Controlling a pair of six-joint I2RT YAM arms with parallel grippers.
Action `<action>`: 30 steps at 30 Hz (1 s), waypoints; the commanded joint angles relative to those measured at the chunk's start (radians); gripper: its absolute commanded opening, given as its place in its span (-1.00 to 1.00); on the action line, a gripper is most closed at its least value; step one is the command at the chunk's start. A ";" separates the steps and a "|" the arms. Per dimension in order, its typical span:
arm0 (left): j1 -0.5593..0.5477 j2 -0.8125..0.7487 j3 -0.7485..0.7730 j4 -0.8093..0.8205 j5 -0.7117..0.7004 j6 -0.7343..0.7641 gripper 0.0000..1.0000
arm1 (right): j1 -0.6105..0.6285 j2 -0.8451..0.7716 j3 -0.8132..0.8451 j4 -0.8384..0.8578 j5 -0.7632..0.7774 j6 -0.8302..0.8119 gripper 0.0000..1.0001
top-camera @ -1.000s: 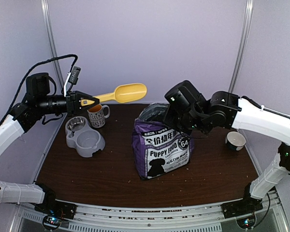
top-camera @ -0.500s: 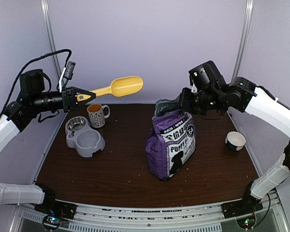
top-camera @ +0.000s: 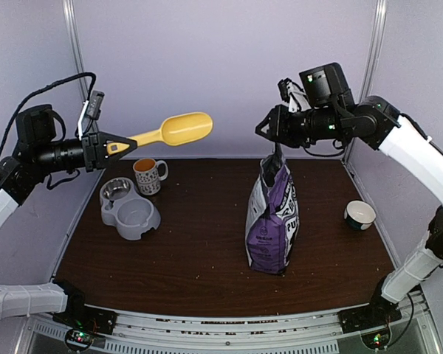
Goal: Serve the pet food
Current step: Adjust the pet food bag at the center of the board.
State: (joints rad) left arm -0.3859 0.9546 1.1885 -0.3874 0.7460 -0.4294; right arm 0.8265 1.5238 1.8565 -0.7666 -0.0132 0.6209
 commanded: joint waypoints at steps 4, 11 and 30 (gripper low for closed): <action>0.006 -0.067 -0.038 -0.023 -0.033 -0.015 -0.64 | 0.002 -0.091 -0.127 -0.210 0.276 0.086 -0.02; 0.006 -0.064 -0.050 -0.020 -0.034 -0.022 -0.65 | 0.026 -0.117 -0.185 -0.249 0.346 0.142 0.11; 0.006 -0.050 -0.053 -0.050 -0.005 0.028 -0.63 | 0.082 0.204 0.105 -0.553 0.380 0.151 -0.03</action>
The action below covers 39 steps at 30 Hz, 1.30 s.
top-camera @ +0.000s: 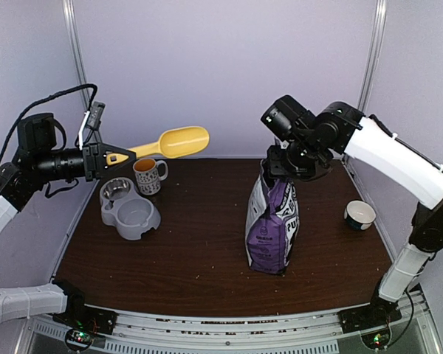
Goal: Serve the pet food
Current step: Adjust the pet food bag at the center of the board.
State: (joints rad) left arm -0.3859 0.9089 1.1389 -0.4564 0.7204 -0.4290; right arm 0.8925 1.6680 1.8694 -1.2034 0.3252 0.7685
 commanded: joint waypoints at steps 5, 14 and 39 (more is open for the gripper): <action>0.006 -0.008 -0.013 0.016 0.029 0.029 -0.63 | 0.022 0.114 0.166 -0.217 0.059 0.019 -0.55; 0.006 -0.013 -0.003 0.006 0.030 0.034 -0.62 | -0.106 -0.077 0.018 -0.155 0.175 -0.058 -1.00; 0.006 -0.089 -0.048 -0.045 -0.047 0.009 -0.60 | -0.114 -0.223 -0.052 0.040 0.005 -0.215 0.10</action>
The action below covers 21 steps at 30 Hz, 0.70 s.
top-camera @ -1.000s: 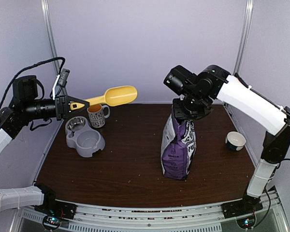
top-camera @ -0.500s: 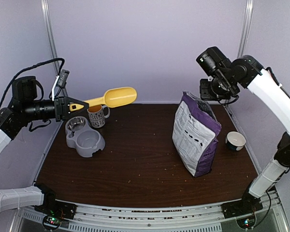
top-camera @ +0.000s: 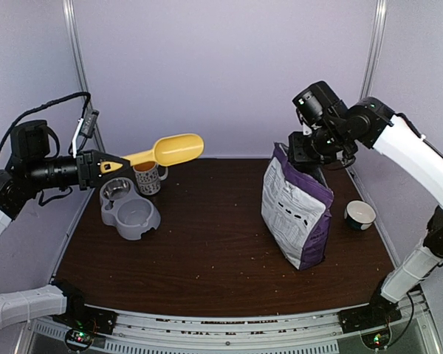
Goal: Serve the pet food
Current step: Adjust the pet food bag at the center of the board.
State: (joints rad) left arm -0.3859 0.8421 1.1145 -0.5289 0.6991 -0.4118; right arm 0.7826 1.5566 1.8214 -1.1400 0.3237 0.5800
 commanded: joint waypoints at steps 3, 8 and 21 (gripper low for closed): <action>0.006 -0.031 -0.035 0.030 -0.035 -0.018 -0.60 | -0.022 -0.143 -0.011 -0.048 -0.058 -0.062 0.33; 0.007 -0.042 -0.039 0.030 -0.046 -0.034 -0.56 | -0.032 -0.157 -0.034 -0.082 -0.121 -0.084 0.39; 0.006 -0.100 -0.042 0.030 -0.081 -0.079 -0.56 | -0.117 -0.192 -0.121 -0.102 -0.324 -0.116 -0.83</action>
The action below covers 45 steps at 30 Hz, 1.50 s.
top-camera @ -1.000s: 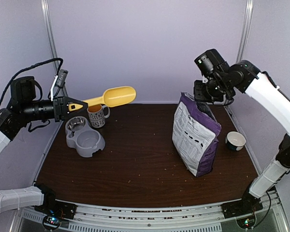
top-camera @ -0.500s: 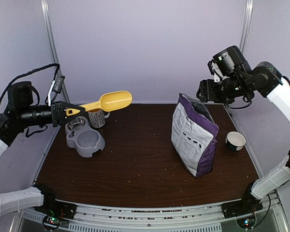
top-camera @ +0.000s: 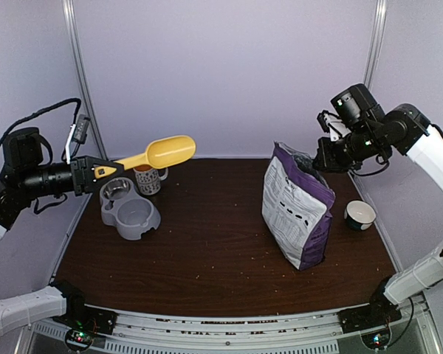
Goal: Serve the pet food
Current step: Adjust the pet food bag at the center of the board.
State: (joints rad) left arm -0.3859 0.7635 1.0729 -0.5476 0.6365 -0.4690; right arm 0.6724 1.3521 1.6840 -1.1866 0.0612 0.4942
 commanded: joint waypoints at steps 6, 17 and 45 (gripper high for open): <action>0.005 -0.040 -0.015 0.049 -0.031 -0.040 -0.57 | -0.010 0.051 0.078 -0.110 -0.036 -0.039 -0.72; 0.006 -0.049 0.012 0.029 -0.041 -0.062 -0.57 | -0.118 0.017 0.192 0.109 -0.328 0.146 -1.00; 0.006 -0.072 0.001 0.025 -0.079 -0.122 -0.57 | -0.194 -0.473 -0.634 1.162 -0.565 1.193 -1.00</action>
State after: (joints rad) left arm -0.3859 0.6941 1.0599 -0.5518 0.5755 -0.5789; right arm 0.4854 0.9165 1.1042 -0.1993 -0.5663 1.4712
